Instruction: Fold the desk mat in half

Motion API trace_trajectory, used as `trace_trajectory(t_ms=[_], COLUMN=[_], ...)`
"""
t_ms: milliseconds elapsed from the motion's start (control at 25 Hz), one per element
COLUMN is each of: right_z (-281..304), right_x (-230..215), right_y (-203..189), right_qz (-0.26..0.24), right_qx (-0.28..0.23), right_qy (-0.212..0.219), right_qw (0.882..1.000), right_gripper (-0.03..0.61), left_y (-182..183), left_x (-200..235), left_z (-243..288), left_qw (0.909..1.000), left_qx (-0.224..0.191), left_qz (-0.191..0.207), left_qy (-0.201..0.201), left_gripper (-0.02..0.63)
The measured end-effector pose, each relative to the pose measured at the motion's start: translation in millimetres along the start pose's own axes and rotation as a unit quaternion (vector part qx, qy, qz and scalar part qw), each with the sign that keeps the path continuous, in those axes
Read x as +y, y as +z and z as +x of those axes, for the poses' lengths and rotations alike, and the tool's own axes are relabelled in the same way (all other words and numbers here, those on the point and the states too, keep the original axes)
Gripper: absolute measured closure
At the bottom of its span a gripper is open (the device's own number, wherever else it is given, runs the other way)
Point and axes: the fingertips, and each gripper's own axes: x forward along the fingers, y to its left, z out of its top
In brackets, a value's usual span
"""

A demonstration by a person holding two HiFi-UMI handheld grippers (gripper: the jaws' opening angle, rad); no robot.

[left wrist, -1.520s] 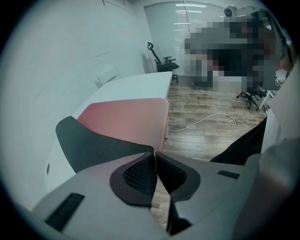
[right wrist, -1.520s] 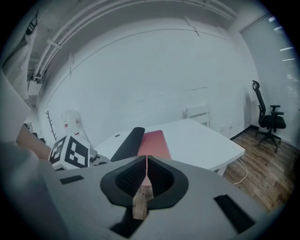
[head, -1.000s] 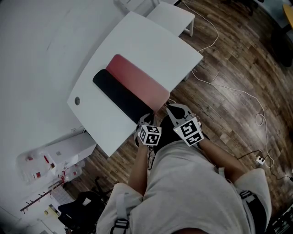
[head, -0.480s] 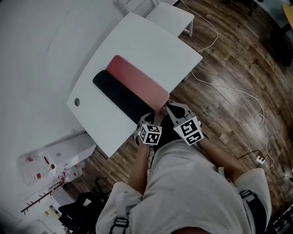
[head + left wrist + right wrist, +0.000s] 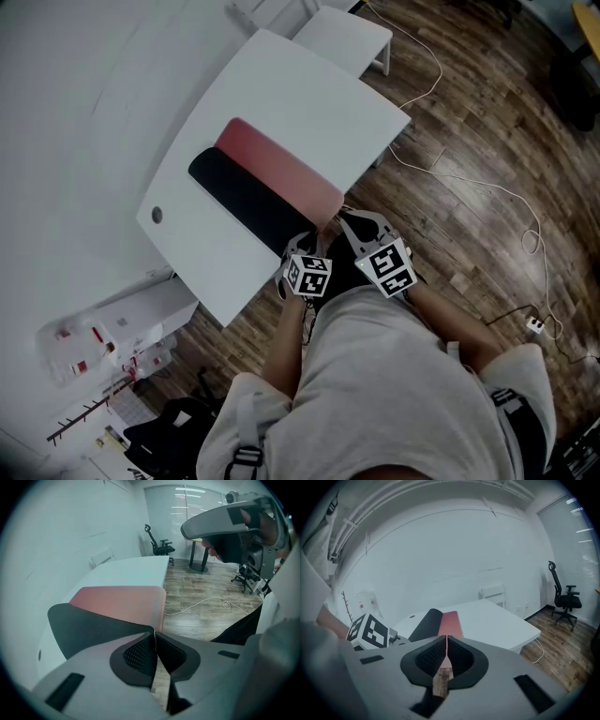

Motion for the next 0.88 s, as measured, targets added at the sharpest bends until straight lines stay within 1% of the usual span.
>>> trace_trajectory(t_ms=[880], right_z=[-9.8], right_x=[-24.5], right_y=[2.5], right_qz=[0.007], right_qx=[0.000], right_qy=[-0.009], right_qw=[1.000], right_gripper=[0.537], left_y=[19.0], left_x=[-6.1], left_z=[9.6], left_qw=[0.9999], left_qx=[0.006], left_qz=[0.012], left_qy=[0.001], left_gripper=[0.569])
